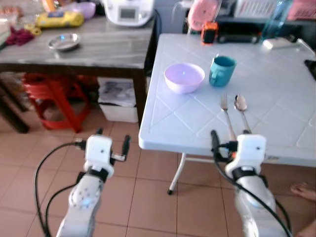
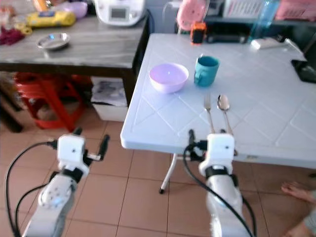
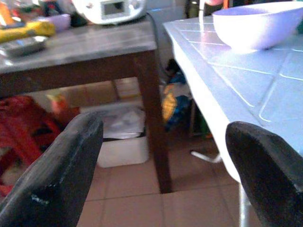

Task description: Setting the table

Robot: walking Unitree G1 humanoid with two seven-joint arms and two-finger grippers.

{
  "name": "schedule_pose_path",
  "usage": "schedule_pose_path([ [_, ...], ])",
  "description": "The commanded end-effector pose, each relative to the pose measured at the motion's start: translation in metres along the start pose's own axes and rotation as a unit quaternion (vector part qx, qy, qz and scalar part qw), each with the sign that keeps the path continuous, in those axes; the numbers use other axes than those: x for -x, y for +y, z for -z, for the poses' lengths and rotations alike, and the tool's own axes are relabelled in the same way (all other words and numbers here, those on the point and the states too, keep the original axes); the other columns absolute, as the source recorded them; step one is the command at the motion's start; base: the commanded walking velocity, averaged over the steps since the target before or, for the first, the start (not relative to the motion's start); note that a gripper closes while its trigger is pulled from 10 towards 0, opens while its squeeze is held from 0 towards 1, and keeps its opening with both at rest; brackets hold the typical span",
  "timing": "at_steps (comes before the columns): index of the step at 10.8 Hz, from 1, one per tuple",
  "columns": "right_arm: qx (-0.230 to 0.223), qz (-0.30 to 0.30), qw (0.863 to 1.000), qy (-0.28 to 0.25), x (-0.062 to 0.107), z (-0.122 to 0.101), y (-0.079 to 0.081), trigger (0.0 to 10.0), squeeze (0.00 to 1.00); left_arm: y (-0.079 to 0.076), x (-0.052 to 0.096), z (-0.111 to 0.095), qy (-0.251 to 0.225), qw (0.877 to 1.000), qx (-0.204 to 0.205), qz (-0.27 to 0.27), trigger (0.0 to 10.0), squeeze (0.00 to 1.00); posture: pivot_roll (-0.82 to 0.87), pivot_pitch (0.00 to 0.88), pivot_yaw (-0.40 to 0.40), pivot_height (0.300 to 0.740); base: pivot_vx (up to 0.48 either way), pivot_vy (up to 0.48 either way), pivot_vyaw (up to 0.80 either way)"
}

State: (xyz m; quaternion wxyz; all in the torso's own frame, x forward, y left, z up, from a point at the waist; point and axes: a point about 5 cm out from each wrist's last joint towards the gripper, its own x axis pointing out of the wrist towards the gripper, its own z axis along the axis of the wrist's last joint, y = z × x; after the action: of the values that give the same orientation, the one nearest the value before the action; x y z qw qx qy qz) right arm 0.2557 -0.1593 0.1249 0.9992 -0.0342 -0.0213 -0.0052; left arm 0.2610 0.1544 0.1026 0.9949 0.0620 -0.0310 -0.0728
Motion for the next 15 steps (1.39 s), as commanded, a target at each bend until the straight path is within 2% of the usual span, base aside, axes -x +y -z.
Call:
schedule_pose_path([
  [1,0.002,-0.005,1.0,-0.001,-0.0017,0.0001,0.0008,10.0,0.0,0.0008,-0.0029,-0.0031,-0.007,1.0,-0.008,-0.004,10.0,0.0,-0.02,0.094,0.051,0.74,0.0,0.0,0.0],
  [3,0.006,-0.013,1.0,-0.007,-0.0028,-0.0032,0.0058,10.0,0.0,-0.0001,-0.0044,-0.0028,-0.005,1.0,0.0,-0.006,10.0,0.0,-0.03,0.097,0.056,0.74,0.0,0.0,0.0],
  [5,0.005,-0.005,1.0,-0.002,-0.0028,0.0005,0.0027,10.0,0.0,0.0012,-0.0072,-0.003,-0.006,1.0,-0.002,-0.004,10.0,0.0,-0.04,0.088,0.061,0.74,0.0,0.0,0.0],
  [10,0.001,-0.005,1.0,-0.002,-0.002,0.0011,0.0066,10.0,0.0,0.0031,-0.0078,-0.0015,-0.001,1.0,-0.005,0.001,10.0,0.0,-0.03,0.092,0.073,0.74,0.0,-0.375,0.0],
  [15,-0.008,-0.004,1.0,-0.01,-0.0036,-0.0017,0.0069,10.0,0.0,0.0031,-0.0105,-0.0018,-0.004,1.0,-0.012,0.004,10.0,0.0,-0.03,0.092,0.08,0.74,0.0,0.0,0.0],
])
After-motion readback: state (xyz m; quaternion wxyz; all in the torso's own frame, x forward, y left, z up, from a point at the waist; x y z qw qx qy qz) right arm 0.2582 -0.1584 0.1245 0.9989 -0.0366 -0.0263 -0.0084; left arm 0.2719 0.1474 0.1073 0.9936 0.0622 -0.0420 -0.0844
